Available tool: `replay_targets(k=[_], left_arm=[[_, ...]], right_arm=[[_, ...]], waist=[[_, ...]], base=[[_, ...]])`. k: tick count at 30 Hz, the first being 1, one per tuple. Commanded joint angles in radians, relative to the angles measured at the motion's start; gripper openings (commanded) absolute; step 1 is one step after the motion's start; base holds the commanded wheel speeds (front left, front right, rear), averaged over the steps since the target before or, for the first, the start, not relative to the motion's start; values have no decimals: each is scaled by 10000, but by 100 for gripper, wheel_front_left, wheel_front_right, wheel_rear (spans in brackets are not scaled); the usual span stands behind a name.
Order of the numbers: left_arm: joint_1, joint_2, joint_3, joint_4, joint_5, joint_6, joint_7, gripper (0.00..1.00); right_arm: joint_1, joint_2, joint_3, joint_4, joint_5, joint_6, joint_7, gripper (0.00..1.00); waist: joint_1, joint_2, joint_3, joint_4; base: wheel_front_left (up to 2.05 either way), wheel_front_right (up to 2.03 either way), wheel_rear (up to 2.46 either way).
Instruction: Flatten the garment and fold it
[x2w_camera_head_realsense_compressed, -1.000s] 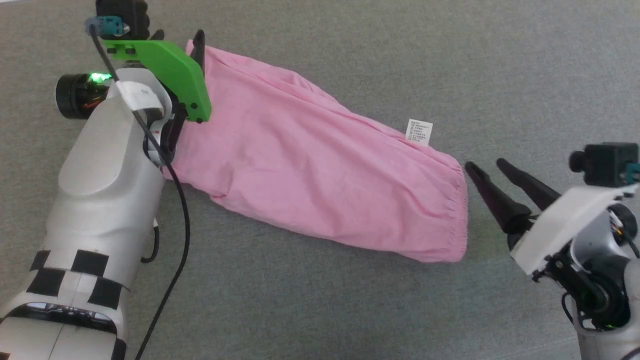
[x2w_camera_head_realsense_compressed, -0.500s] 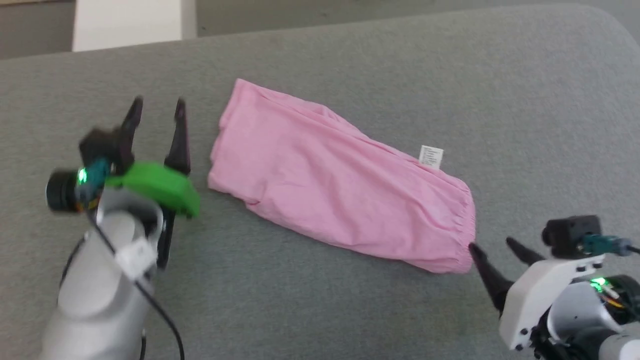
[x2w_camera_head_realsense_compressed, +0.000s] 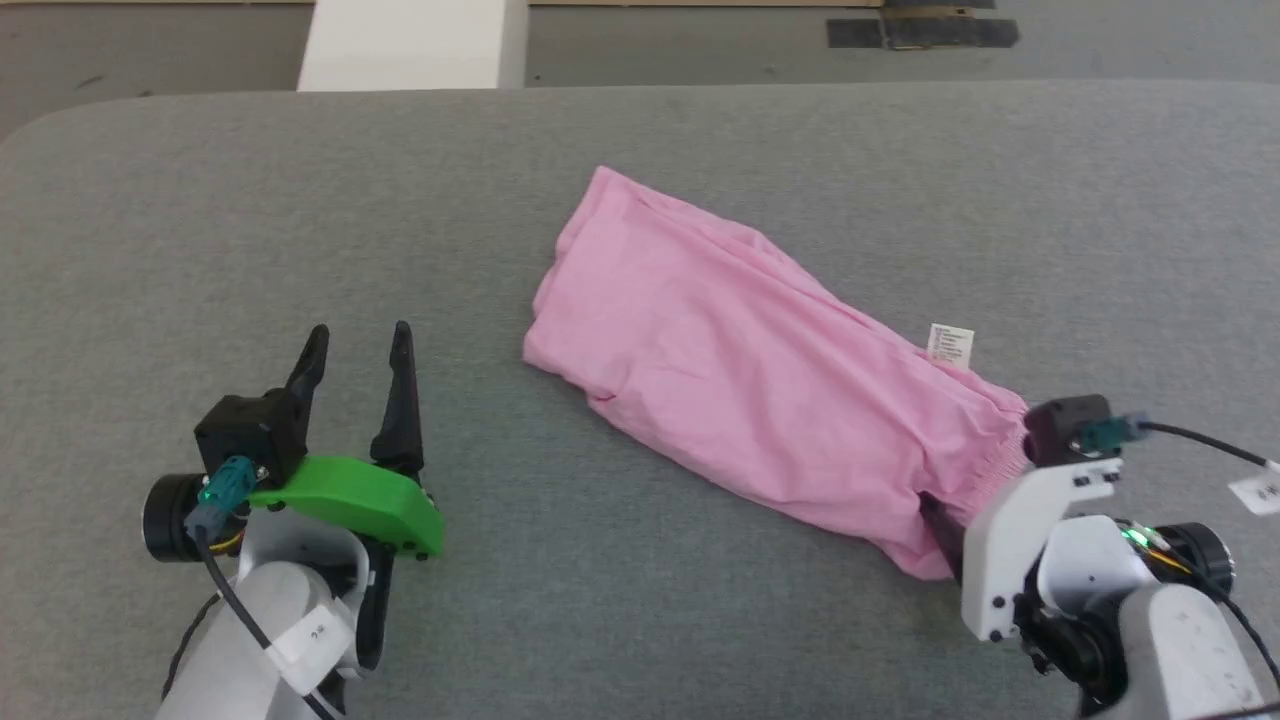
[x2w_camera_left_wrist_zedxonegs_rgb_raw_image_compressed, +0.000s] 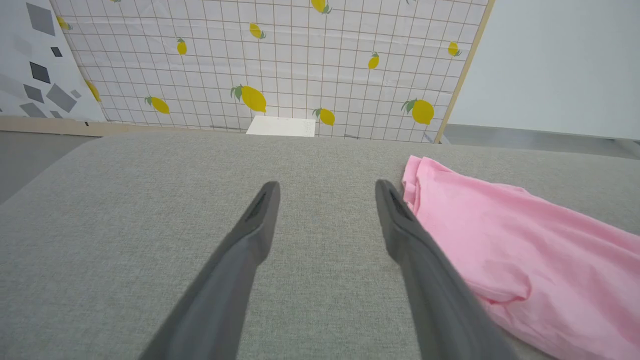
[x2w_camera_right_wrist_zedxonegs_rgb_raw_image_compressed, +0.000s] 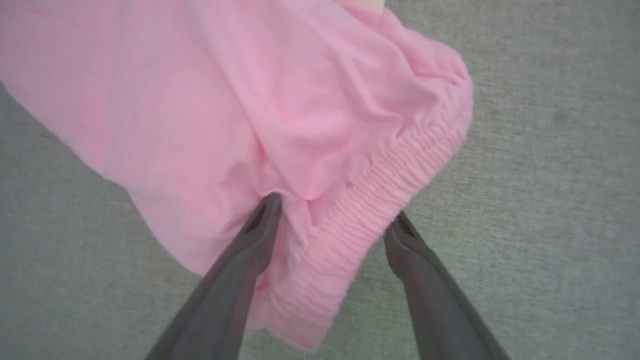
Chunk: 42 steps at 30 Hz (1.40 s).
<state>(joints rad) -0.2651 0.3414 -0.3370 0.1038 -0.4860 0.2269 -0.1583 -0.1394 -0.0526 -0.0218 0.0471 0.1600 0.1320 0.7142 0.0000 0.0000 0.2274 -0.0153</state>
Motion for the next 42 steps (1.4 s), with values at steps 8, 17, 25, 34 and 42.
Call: replay_targets(k=[8,17,25,34,42], left_arm=[[159,-117,-185,-83,-235,1,295,100],[-368,-52,-428,227,-449,-371,918,100],[-2347,-480,-1131,1815,-827,-722,3441,100],[-4283,-635,-1956,3709,-805,-515,6880,100],[-4150,-811,-1980,4103,-1444,-770,7867,0]], right_arm=[[-691,23,578,1245,-302,-13,797,18],[-946,8,73,942,-129,-13,176,0],[-1218,-83,334,605,281,-13,-88,0],[-1508,-112,848,608,602,-13,-119,0],[-1596,-151,1049,664,743,-13,-205,0]], waist=[[0,0,74,391],[0,0,54,-18],[0,0,398,-572],[0,0,888,-1151],[0,0,936,-1161]], base=[[0,0,0],[0,0,0],[0,0,0],[0,0,0],[0,0,0]])
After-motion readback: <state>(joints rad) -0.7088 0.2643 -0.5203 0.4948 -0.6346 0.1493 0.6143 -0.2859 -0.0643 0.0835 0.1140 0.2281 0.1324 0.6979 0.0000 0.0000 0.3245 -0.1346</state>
